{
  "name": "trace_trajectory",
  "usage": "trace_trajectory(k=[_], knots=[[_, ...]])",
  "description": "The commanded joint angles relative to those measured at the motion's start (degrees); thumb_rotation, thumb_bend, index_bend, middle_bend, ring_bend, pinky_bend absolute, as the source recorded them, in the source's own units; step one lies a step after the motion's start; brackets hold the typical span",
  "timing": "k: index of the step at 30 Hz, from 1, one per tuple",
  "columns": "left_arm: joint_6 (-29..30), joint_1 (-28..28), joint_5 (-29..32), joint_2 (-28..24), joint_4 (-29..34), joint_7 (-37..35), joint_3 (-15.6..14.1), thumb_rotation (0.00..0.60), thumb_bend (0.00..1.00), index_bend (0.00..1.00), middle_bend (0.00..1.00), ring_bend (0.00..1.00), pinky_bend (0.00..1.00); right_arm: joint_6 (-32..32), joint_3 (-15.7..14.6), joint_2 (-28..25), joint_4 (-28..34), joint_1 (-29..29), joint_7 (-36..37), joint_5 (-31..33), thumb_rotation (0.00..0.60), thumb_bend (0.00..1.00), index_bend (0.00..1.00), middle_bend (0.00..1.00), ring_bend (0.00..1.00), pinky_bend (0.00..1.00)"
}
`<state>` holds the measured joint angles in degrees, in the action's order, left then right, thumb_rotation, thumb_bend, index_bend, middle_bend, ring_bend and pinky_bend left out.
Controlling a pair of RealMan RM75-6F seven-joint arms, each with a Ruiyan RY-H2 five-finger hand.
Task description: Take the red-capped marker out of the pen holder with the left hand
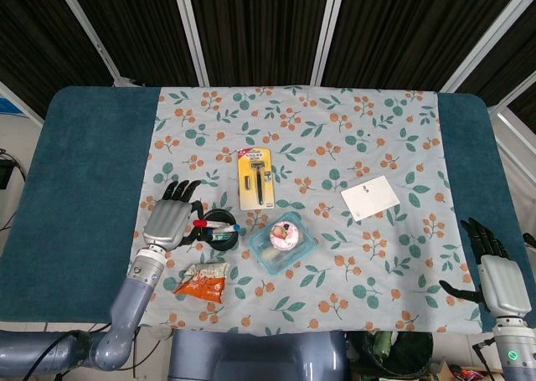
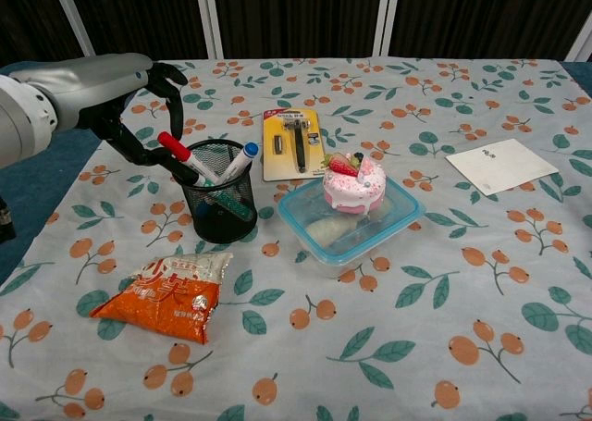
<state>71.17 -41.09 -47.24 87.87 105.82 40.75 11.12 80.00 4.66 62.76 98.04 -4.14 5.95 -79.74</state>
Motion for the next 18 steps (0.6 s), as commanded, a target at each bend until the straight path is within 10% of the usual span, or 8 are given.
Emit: trace_trajectory(k=[1, 18], knots=[[0.1, -0.1, -0.2, 0.0, 0.0, -0.1, -0.1, 0.600, 0.36, 0.52, 0.06, 0.00, 0.00, -0.1, 0.0, 0.0, 0.0, 0.0, 0.0, 0.0, 0.600, 0.19, 0.00, 0.00, 0.00, 0.13], [0.6, -0.3, -0.3, -0.2, -0.1, -0.5, -0.4, 0.600, 0.36, 0.53, 0.07, 0.00, 0.00, 0.0, 0.1, 0.0, 0.0, 0.0, 0.1, 0.0, 0.600, 0.19, 0.00, 0.00, 0.00, 0.13]])
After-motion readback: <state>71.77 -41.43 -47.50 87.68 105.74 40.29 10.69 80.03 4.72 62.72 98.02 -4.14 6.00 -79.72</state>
